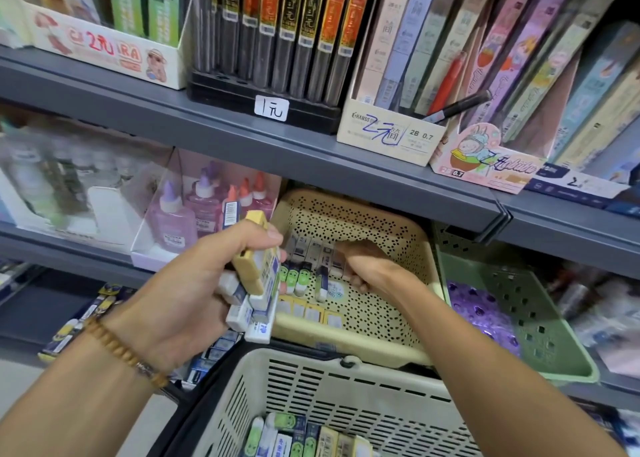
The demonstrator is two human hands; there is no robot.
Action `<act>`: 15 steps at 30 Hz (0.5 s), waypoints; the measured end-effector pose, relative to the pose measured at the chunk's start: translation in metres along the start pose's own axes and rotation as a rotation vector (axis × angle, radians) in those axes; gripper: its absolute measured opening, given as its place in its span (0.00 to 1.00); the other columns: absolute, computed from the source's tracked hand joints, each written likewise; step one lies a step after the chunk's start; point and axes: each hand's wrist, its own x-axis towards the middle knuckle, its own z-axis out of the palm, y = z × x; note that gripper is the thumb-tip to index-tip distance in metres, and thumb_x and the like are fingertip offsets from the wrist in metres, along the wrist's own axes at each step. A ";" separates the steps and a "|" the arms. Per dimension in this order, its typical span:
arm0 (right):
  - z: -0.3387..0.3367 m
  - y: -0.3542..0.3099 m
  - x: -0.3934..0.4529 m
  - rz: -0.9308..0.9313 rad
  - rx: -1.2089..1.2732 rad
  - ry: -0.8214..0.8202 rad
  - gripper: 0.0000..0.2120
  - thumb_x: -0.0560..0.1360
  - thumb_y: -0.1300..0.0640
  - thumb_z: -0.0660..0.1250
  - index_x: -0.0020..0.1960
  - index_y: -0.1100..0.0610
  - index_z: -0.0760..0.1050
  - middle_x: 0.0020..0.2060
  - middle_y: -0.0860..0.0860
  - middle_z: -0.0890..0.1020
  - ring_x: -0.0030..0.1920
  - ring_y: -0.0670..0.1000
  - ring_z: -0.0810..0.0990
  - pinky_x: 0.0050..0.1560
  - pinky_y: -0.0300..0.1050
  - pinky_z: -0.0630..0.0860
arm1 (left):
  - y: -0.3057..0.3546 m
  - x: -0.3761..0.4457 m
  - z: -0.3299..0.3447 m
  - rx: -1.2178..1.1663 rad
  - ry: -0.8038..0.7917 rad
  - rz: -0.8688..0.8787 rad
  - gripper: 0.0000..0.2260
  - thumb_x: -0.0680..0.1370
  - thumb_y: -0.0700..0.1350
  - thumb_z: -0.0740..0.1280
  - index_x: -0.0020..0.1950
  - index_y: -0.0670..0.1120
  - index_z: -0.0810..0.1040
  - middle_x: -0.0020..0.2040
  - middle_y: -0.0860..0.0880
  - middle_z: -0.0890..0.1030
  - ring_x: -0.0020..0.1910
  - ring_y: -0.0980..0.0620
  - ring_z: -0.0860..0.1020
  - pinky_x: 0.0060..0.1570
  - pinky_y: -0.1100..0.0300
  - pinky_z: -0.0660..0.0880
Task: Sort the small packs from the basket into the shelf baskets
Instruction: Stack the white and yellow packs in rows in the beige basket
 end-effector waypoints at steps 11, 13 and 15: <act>-0.014 0.031 -0.033 -0.035 -0.213 -0.150 0.05 0.77 0.57 0.68 0.49 0.57 0.81 0.51 0.42 0.79 0.61 0.46 0.76 0.64 0.43 0.70 | -0.003 -0.004 0.008 0.045 -0.008 -0.003 0.19 0.57 0.50 0.74 0.45 0.46 0.81 0.48 0.42 0.73 0.44 0.41 0.77 0.47 0.49 0.75; -0.015 0.031 -0.033 -0.036 -0.287 -0.124 0.04 0.77 0.58 0.68 0.48 0.57 0.80 0.49 0.41 0.77 0.49 0.40 0.78 0.51 0.34 0.73 | -0.003 -0.005 0.009 0.034 -0.010 -0.007 0.18 0.56 0.50 0.74 0.43 0.47 0.82 0.46 0.41 0.76 0.42 0.43 0.80 0.41 0.52 0.78; -0.016 0.031 -0.032 -0.002 -0.261 -0.149 0.02 0.77 0.61 0.69 0.47 0.58 0.80 0.46 0.44 0.80 0.38 0.40 0.79 0.40 0.31 0.78 | -0.003 -0.004 0.008 0.045 -0.014 -0.012 0.18 0.56 0.50 0.75 0.44 0.47 0.82 0.48 0.42 0.75 0.43 0.42 0.81 0.43 0.50 0.77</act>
